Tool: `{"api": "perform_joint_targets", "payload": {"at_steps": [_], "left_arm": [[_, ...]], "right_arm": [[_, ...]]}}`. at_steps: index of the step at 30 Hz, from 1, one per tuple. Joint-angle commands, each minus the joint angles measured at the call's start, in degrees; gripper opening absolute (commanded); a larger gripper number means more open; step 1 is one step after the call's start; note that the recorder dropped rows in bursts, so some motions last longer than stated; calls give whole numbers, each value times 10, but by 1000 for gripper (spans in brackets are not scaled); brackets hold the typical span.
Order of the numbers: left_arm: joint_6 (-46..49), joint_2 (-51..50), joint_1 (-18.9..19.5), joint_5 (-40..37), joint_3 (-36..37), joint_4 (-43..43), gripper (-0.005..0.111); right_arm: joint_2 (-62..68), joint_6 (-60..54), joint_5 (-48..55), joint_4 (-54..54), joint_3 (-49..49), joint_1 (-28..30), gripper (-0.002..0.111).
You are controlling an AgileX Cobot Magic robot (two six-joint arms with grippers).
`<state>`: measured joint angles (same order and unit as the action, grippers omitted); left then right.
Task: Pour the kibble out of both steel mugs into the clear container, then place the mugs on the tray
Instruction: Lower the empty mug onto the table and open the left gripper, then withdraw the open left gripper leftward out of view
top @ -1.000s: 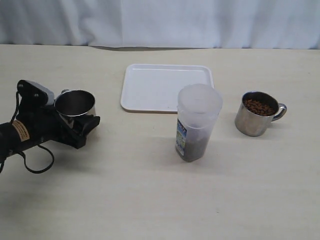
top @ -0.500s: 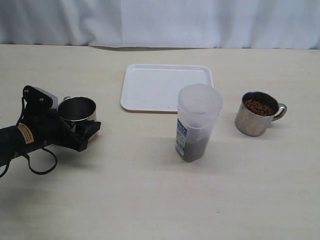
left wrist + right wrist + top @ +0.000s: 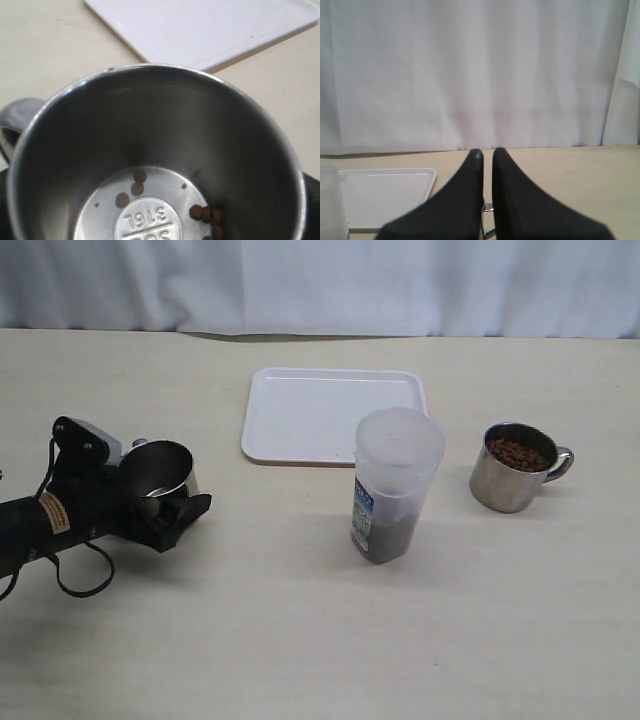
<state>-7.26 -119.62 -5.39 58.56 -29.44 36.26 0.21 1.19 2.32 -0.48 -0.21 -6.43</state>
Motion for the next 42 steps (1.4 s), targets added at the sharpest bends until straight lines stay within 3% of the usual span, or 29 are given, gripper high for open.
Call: {"api": "perform_joint_targets", "payload": {"at_steps": [1, 3, 5, 8, 14, 18, 22, 29, 42], "left_arm": [[-20, 19, 1, 0, 1, 74, 98], [-20, 31, 8, -9, 1, 155, 98], [-55, 49, 41, -19, 1, 233, 98], [-115, 50, 81, -9, 1, 281, 98], [-171, 50, 185, 105, 1, 469, 98], [-192, 52, 251, 114, 1, 559, 98], [-251, 54, 283, 114, 1, 589, 98], [-321, 54, 287, 114, 1, 586, 98], [-509, 69, 273, 114, 1, 431, 98]], "right_arm": [[-2, -4, -5, 0, 2, 3, 5], [-2, -4, -5, 0, 2, 3, 5], [-2, -4, -5, 0, 2, 3, 5], [-2, -4, -5, 0, 2, 3, 5], [-2, -4, -5, 0, 2, 3, 5], [-2, -4, -5, 0, 2, 3, 5], [-2, -4, -5, 0, 2, 3, 5], [-2, -4, -5, 0, 2, 3, 5], [-2, -4, -5, 0, 2, 3, 5]]}}
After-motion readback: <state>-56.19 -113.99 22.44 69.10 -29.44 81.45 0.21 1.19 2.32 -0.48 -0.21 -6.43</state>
